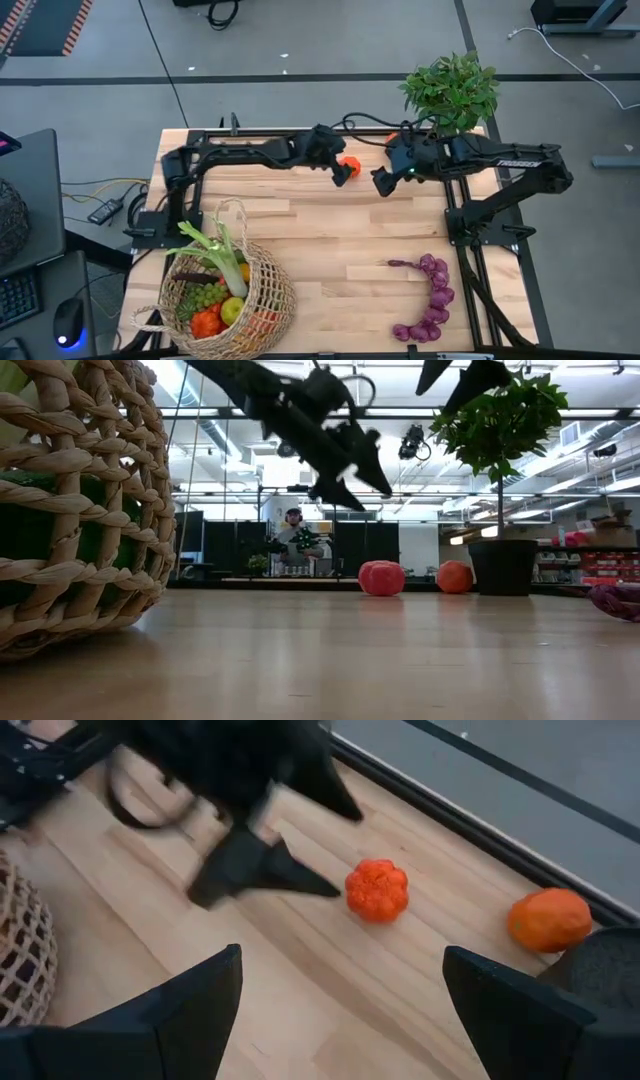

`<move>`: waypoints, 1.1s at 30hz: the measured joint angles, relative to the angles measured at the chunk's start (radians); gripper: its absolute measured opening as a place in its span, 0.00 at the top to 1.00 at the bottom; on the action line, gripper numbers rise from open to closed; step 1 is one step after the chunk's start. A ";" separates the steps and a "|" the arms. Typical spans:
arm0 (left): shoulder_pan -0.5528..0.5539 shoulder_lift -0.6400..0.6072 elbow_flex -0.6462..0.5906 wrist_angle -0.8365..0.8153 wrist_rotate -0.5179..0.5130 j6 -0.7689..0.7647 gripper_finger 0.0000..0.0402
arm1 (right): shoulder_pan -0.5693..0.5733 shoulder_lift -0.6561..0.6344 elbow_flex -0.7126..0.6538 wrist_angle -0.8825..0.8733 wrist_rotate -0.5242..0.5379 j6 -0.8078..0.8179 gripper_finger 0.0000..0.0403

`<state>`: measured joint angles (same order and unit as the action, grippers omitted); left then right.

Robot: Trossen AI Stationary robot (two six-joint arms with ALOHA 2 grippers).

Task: Build produce basket
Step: Put the pumpkin into the basket

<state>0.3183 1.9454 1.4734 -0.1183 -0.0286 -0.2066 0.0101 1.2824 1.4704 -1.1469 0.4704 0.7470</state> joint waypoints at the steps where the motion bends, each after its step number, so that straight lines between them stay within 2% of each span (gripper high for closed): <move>1: 0.000 0.017 0.000 0.007 -0.005 -0.011 0.03 | -0.001 -0.007 0.000 -0.001 0.000 -0.009 0.13; 5: 0.000 0.062 0.000 0.027 -0.024 -0.029 0.03 | -0.015 -0.038 0.000 -0.012 0.000 -0.022 0.13; 11: 0.000 0.114 0.000 0.067 -0.152 -0.025 0.03 | -0.038 -0.070 0.000 -0.032 0.000 -0.025 0.13; 16: 0.003 0.152 0.000 0.068 -0.154 -0.090 0.03 | -0.042 -0.087 0.000 -0.032 -0.001 -0.025 0.13; 20: -0.002 0.166 0.000 0.089 -0.211 -0.147 0.03 | -0.042 -0.090 0.000 -0.035 -0.004 -0.016 0.13; 25: -0.002 0.166 0.004 0.115 -0.222 -0.179 0.03 | -0.042 -0.091 0.000 -0.036 -0.020 -0.014 0.13; 31: -0.022 0.182 0.120 0.163 -0.191 -0.071 0.03 | -0.047 -0.091 0.000 -0.037 -0.020 -0.017 0.13; 33: -0.024 0.216 0.180 0.125 -0.190 -0.070 0.03 | -0.049 -0.091 0.000 -0.038 -0.020 -0.017 0.13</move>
<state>0.2946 2.1612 1.6536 0.0063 -0.2181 -0.2762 -0.0391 1.1915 1.4704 -1.1849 0.4507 0.7300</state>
